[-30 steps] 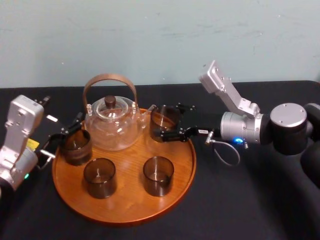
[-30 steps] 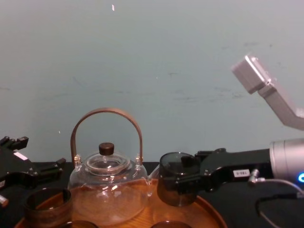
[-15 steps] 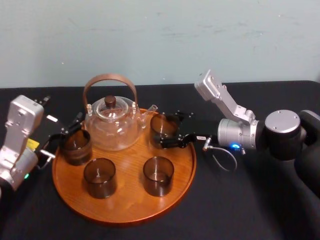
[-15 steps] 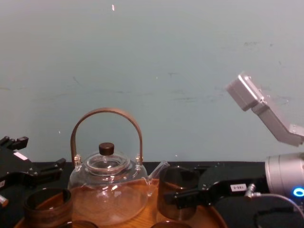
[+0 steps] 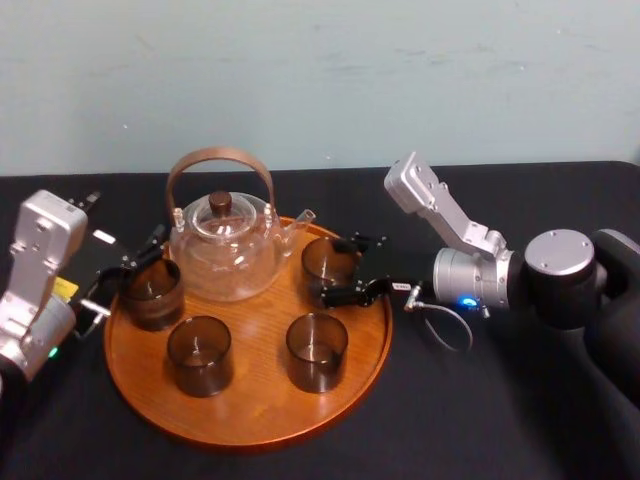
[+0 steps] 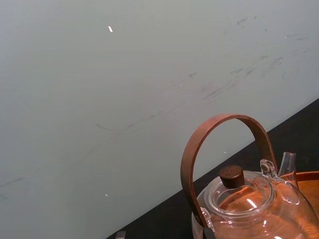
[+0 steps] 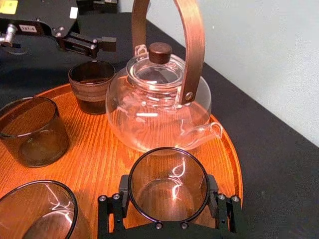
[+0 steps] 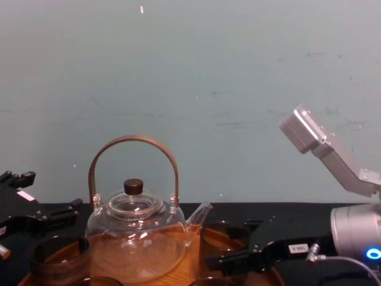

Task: Pick up the glass from the table and place it on the tray.

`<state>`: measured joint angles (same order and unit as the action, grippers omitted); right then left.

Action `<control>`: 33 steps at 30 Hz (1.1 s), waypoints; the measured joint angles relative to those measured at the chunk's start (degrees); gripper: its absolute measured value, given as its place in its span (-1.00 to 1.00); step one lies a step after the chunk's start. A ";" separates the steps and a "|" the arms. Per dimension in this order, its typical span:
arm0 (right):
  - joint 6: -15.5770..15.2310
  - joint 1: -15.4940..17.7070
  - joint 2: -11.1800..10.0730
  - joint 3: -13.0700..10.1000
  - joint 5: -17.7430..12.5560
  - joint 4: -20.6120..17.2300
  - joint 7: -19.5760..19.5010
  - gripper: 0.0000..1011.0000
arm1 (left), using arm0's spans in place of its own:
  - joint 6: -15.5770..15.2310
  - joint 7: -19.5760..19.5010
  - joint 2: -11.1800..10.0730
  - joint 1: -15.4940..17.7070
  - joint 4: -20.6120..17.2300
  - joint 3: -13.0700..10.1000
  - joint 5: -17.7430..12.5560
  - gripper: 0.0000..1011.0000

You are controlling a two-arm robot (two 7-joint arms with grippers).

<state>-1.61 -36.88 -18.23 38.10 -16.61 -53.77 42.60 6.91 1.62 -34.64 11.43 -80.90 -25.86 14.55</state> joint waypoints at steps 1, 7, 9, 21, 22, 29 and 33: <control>0.00 0.02 0.07 0.00 0.16 0.10 -0.06 0.79 | 0.00 0.00 0.00 0.00 0.00 0.00 0.00 0.98; 0.00 0.03 0.32 -0.04 0.68 0.59 -0.33 0.79 | 0.00 0.00 0.00 0.00 0.00 0.00 0.00 0.98; -0.05 0.12 0.33 -0.06 1.06 0.45 -0.73 0.79 | 0.00 0.00 0.00 0.00 0.00 0.00 0.00 0.98; -0.14 0.22 0.33 -0.10 1.21 0.32 -0.86 0.79 | 0.00 0.00 0.00 0.00 0.00 0.00 0.00 0.98; -0.14 0.22 0.33 -0.10 1.20 0.32 -0.85 0.82 | 0.00 0.00 0.00 0.00 0.00 0.00 0.00 0.98; -0.14 0.19 0.34 -0.11 1.09 0.36 -0.77 0.98 | 0.00 0.00 0.00 0.00 0.00 0.00 0.00 0.98; -0.14 0.18 0.34 -0.11 1.07 0.38 -0.75 0.98 | 0.00 0.00 0.00 0.00 0.00 0.00 0.00 0.98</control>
<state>-1.75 -36.70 -17.89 37.99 -15.54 -53.38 41.85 6.91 1.62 -34.65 11.43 -80.90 -25.86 14.55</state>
